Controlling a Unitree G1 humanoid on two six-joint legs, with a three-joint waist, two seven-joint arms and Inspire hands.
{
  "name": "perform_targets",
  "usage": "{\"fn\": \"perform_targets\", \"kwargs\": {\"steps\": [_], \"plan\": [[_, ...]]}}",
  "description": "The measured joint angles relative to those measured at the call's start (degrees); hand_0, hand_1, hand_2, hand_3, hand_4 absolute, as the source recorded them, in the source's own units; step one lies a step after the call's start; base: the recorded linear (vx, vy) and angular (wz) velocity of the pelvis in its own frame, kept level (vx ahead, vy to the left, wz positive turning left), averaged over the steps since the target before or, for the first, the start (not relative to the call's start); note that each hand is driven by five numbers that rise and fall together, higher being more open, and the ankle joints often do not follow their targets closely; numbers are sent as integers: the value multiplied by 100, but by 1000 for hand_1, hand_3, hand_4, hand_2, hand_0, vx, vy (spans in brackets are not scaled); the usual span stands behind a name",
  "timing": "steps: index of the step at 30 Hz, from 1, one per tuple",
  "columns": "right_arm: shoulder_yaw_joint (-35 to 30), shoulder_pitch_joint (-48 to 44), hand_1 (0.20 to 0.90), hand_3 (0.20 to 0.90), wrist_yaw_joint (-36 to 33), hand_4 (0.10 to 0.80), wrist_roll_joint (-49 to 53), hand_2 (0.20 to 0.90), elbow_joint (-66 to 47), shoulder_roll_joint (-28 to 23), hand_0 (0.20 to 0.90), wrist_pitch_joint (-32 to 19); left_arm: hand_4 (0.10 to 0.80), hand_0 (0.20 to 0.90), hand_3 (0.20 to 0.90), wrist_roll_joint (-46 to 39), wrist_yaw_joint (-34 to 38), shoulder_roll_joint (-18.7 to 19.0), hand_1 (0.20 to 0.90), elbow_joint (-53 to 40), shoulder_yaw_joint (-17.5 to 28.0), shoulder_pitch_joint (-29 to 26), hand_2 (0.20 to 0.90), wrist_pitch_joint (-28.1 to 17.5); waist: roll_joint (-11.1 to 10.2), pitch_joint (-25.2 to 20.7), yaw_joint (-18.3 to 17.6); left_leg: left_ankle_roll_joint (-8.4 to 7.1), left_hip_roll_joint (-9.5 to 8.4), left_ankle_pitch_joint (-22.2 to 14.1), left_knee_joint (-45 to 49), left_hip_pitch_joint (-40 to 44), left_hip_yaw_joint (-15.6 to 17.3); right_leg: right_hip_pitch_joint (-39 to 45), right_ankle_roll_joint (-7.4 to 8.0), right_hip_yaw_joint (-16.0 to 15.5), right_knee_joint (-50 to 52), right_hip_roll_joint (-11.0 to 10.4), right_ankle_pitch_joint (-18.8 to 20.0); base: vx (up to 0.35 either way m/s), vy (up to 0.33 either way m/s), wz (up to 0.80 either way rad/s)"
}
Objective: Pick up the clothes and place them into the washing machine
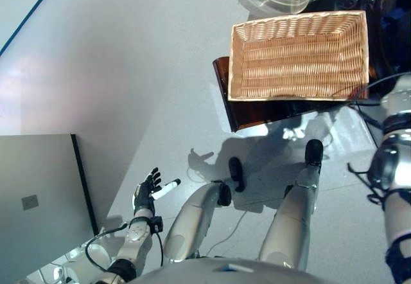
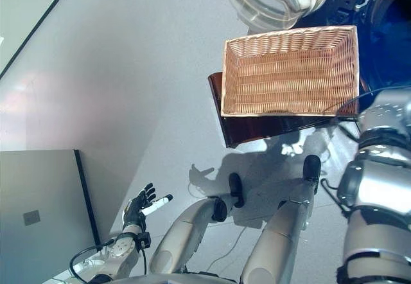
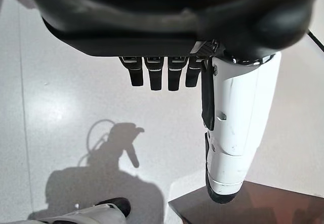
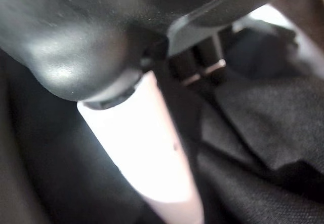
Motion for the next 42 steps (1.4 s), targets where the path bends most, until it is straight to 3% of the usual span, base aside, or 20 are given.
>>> {"fn": "perform_targets", "kwargs": {"steps": [1, 2, 12, 15, 18, 21, 26, 31, 37, 42], "plan": [[132, -121, 535, 535, -61, 539, -13, 535, 130, 1, 535, 7, 800, 900, 900, 0, 0, 5, 900, -32, 4, -1, 900, -5, 1, 0, 15, 0, -14, 0, -25, 4, 6, -29, 0, 34, 6, 3, 0, 46, -39, -11], [318, -302, 900, 900, -107, 800, -69, 900, 252, -25, 900, 9, 800, 900, 900, 2, 0, 6, 900, -51, 12, -10, 900, -60, -2, 3, -2, 1, -27, 1, -61, 7, 15, -57, 0, 69, 6, 2, 0, 42, -40, -8], [295, -391, 900, 900, 93, 800, -131, 900, 545, -52, 900, 159, 800, 900, 900, -8, -1, -4, 900, -111, 15, -75, 900, -105, -73, 56, -40, -6, -47, 6, -88, 91, -54, 38, -6, 27, 14, 0, -4, 7, -39, 0], [31, -150, 900, 900, 231, 800, -132, 900, 605, -66, 900, 270, 800, 900, 900, -38, -2, -8, 900, -97, 43, -84, 900, -106, -95, 73, -35, -28, -14, 19, -88, 183, -182, 208, -54, -137, 23, 6, -34, -15, -86, 12], [-488, 577, 900, 900, 342, 800, -122, 900, 609, 26, 900, 283, 800, 900, 900, -39, 4, -26, 900, 14, 101, -126, 900, -92, -154, 116, 0, -118, 42, 87, -182, 480, -512, 644, -193, -567, 58, 32, -135, 3, -106, 32], [-807, 1157, 900, 900, 358, 800, -120, 900, 600, 450, 900, 227, 800, 900, 900, -38, 10, -14, 900, 239, 320, -138, 900, -86, -406, 171, -11, -206, 108, 151, -288, 743, -734, 998, -217, -832, 46, 77, -236, -12, -80, 26], [-1245, 2121, 900, 900, 582, 800, 1, 900, 513, 1394, 900, 18, 800, 900, 900, 33, 83, 128, 900, 574, 523, -208, 900, 64, -1038, 178, 36, -409, 229, 369, -487, 950, -1241, 1485, -319, -1441, -83, 211, -285, 38, -86, 34], [-1491, 2914, 900, 900, 746, 800, 222, 900, 494, 2083, 900, -163, 800, 900, 900, 249, 128, 192, 900, 647, 707, -262, 900, 154, -1431, -3, 383, -563, 327, 464, -670, 1203, -1726, 2105, -423, -2061, -289, 290, -375, 80, -76, 44], [-1526, 3654, 900, 900, 1136, 800, 333, 900, 432, 3141, 900, -246, 800, 900, 900, 542, 129, 522, 900, 1067, 979, -247, 900, 216, -2049, -486, 698, -595, 335, 535, -755, 1293, -2110, 2541, -473, -2597, -563, 357, -403, 61, -42, 33], [-1447, 4252, 900, 900, 1374, 800, 455, 900, 459, 3976, 900, -223, 800, 900, 900, 690, 125, 884, 900, 1334, 1271, -205, 900, 307, -2688, -792, 943, -631, 317, 477, -735, 1291, -2263, 2749, -479, -2794, -766, 398, -396, 39, -11, 17]]}}
